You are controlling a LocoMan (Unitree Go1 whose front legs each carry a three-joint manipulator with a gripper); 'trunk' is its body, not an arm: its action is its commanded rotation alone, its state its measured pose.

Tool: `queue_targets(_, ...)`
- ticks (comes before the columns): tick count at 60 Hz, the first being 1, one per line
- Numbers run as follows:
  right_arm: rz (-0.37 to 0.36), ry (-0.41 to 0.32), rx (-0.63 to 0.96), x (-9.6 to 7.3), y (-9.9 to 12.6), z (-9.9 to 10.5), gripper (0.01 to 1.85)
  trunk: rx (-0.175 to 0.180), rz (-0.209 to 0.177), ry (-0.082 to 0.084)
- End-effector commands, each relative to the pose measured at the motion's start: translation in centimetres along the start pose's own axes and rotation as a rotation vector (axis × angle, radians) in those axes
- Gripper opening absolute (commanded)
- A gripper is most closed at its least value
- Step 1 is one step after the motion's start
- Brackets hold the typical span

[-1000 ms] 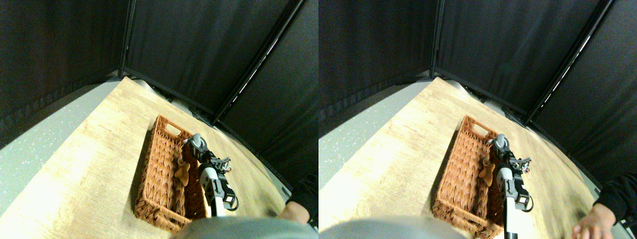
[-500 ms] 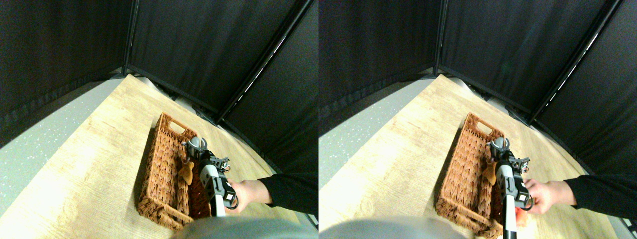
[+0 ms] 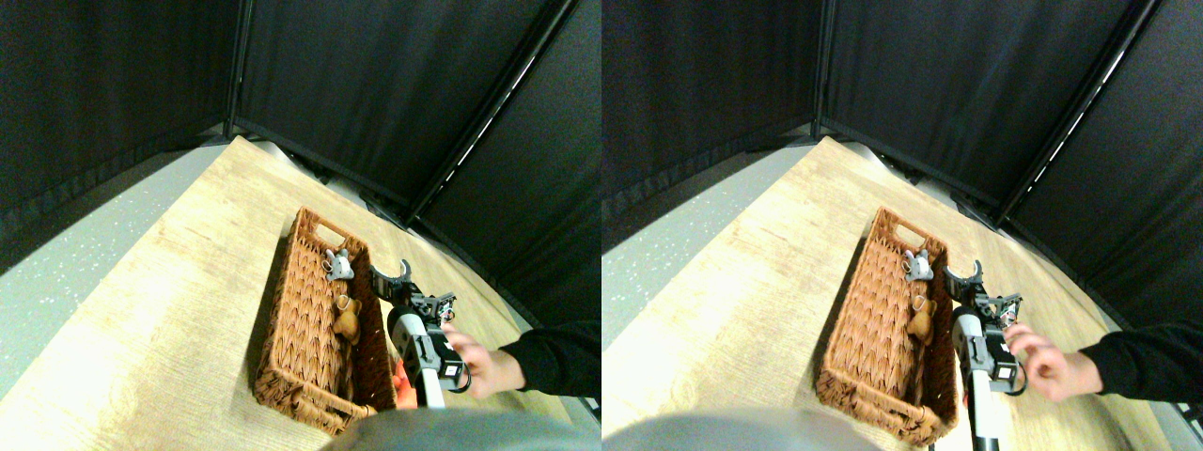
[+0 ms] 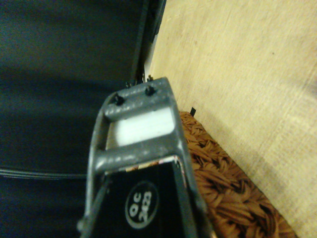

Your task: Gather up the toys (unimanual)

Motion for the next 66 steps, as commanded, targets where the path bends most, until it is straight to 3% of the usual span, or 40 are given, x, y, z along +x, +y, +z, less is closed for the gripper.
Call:
queue_targets(1,0.051,-0.11,0.004,-0.6,-0.6,3.4,0.58,-0.021,-0.024,0.005)
queue_targets(15,0.096,-0.183,0.039,-2.9,-2.6,6.3,0.58,0.026,-0.063,0.012)
queue_targets(24,0.095,-0.229,0.054,-4.0,-4.7,6.8,0.64,0.042,-0.071,0.019)
queue_targets(34,0.047,-0.254,0.151,-5.6,-7.5,5.6,0.61,0.049,-0.072,0.025)
queue_targets(41,0.027,-0.245,0.183,-6.5,-8.8,4.5,0.68,0.055,-0.073,0.032)
queue_targets(50,-0.016,-0.28,0.243,-7.2,-9.7,3.7,0.69,0.056,-0.073,0.036)
queue_targets(66,-0.06,-0.236,0.272,-7.3,-10.5,2.3,0.73,0.05,-0.066,0.035)
